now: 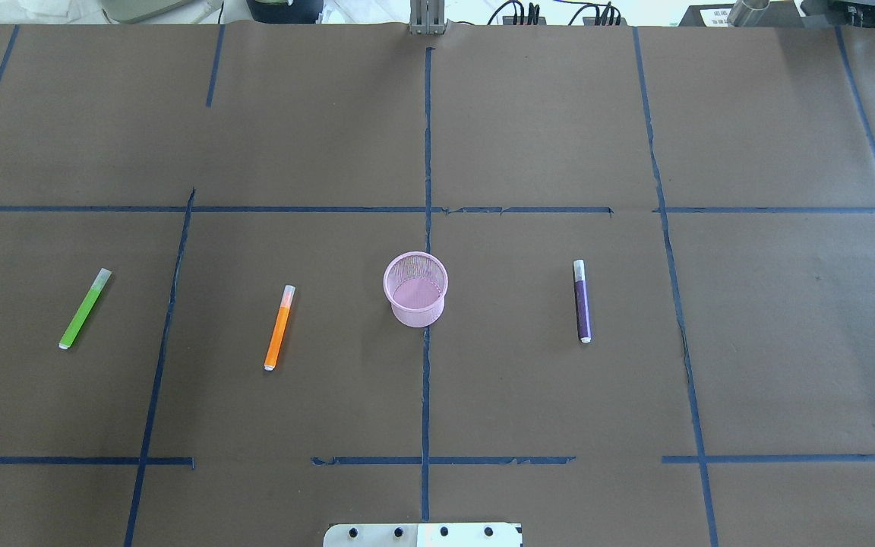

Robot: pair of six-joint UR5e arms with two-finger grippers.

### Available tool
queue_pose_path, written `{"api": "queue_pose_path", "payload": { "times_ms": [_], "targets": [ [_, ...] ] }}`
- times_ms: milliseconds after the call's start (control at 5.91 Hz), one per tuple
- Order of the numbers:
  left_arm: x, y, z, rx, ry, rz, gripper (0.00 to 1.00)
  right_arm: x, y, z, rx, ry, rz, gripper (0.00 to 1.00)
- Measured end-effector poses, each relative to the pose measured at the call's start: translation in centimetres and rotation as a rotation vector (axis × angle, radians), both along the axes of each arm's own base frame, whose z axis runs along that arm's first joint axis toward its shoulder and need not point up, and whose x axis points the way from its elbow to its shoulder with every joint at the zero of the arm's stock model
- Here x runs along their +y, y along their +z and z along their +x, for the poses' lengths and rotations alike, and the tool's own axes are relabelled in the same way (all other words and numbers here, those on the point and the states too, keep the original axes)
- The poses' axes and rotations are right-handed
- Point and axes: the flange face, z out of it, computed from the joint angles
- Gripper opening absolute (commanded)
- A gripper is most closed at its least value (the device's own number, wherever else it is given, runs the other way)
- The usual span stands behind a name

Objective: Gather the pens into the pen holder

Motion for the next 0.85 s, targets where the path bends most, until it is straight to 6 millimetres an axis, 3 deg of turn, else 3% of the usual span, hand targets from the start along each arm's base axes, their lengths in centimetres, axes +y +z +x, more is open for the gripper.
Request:
{"api": "queue_pose_path", "payload": {
  "times_ms": [846],
  "targets": [
    [0.31, 0.53, -0.64, -0.087, 0.061, 0.070, 1.00, 0.48, 0.26, -0.32, -0.046, 0.004, -0.015, 1.00]
  ]
}}
